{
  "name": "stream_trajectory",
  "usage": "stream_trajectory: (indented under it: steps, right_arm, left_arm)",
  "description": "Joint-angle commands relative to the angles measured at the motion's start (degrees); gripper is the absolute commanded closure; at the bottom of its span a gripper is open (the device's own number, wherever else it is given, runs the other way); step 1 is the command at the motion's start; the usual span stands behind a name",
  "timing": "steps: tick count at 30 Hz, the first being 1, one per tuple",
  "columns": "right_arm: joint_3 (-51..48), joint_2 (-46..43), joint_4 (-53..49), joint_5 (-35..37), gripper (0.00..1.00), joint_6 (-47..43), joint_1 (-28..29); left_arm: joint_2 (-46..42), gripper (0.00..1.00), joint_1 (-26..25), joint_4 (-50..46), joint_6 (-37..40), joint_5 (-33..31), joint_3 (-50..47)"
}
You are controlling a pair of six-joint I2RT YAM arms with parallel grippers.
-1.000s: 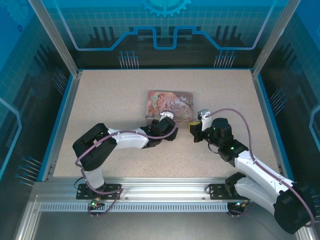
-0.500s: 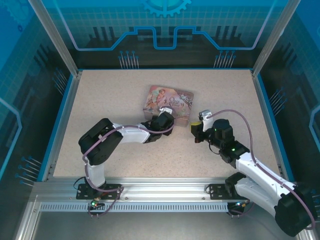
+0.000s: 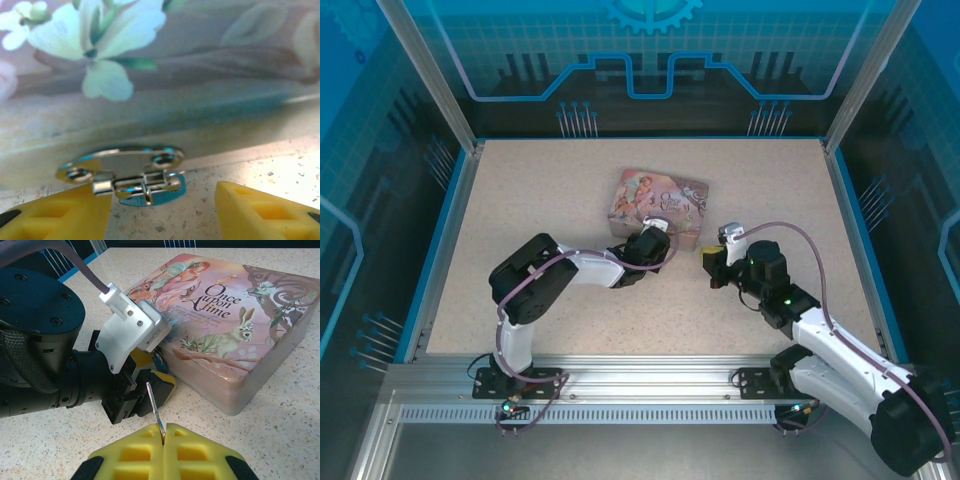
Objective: Unlock a padlock with a key
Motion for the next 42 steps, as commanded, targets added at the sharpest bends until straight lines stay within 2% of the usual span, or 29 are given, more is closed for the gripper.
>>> stream_trajectory:
  steps: [1, 12, 17, 27, 42]
  right_arm:
    - [-1.0, -1.0, -0.4, -1.0, 1.00, -0.6, -0.5]
    - [-1.1, -1.4, -0.6, -1.6, 1.00, -0.5, -0.5]
    - [-1.6, -1.4, -1.3, -1.9, 1.00, -0.5, -0.5]
    - [-4.7, -0.8, 0.2, -2.3, 1.00, 0.2, -0.4]
    - [-8.9, 4.9, 9.2, -1.5, 1.00, -0.5, 2.4]
  left_arm:
    - [0.4, 0.48, -0.1, 3.2, 1.1, -1.6, 0.9]
    - [-0.6, 0.65, -0.1, 3.5, 1.3, -1.5, 1.9]
    - [-1.5, 0.72, -0.1, -1.7, 0.0, 0.0, 4.6]
    - [-2.1, 0.76, 0.5, -9.4, -4.6, 1.8, 8.3]
    - [-5.2, 0.82, 2.0, -17.0, -14.9, 9.8, 10.9]
